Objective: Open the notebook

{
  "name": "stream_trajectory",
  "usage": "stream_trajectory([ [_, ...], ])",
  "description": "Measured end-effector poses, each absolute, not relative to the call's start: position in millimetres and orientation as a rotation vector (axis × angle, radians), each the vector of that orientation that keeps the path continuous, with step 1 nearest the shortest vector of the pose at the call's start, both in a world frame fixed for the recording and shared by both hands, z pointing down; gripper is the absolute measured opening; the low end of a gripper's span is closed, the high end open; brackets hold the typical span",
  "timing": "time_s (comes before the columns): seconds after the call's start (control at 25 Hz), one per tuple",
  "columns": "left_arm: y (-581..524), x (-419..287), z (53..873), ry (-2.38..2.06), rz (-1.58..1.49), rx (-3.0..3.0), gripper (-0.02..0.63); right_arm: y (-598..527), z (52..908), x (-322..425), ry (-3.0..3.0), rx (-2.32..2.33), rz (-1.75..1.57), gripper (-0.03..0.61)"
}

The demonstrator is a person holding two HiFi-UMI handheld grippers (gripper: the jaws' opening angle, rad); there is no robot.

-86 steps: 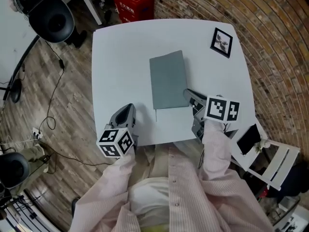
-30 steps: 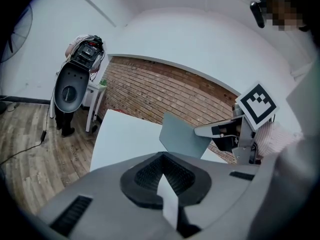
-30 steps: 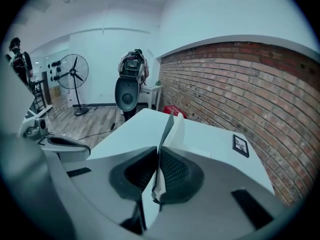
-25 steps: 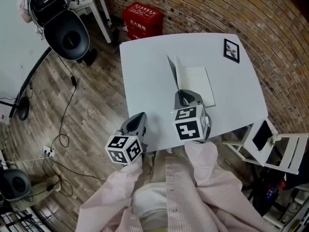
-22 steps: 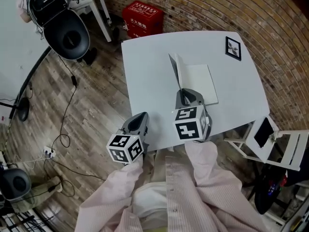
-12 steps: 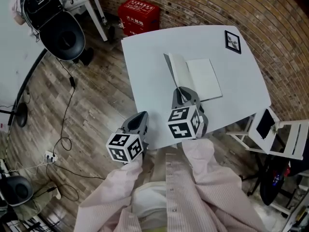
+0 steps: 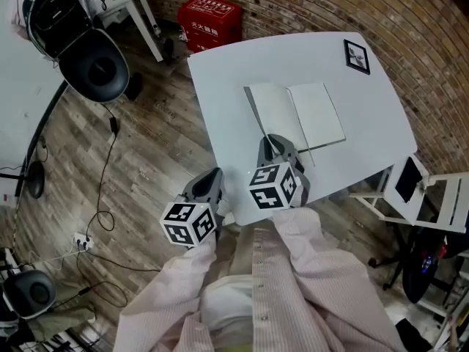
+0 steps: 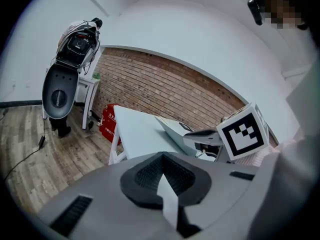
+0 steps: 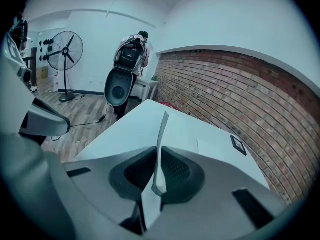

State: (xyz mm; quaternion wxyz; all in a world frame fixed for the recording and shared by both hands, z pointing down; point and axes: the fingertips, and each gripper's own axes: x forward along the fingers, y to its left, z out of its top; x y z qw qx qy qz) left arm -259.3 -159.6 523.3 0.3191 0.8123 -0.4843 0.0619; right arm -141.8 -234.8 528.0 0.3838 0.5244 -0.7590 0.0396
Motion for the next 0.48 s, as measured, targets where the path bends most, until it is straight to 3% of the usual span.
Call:
stream_trajectory([
  [0.48, -158.5, -270.0, 533.9, -1.263, 0.196, 2.128, -0.008, -231.8, 565.2, -159.8, -1.924, 1.301, 0.132, 0.032],
])
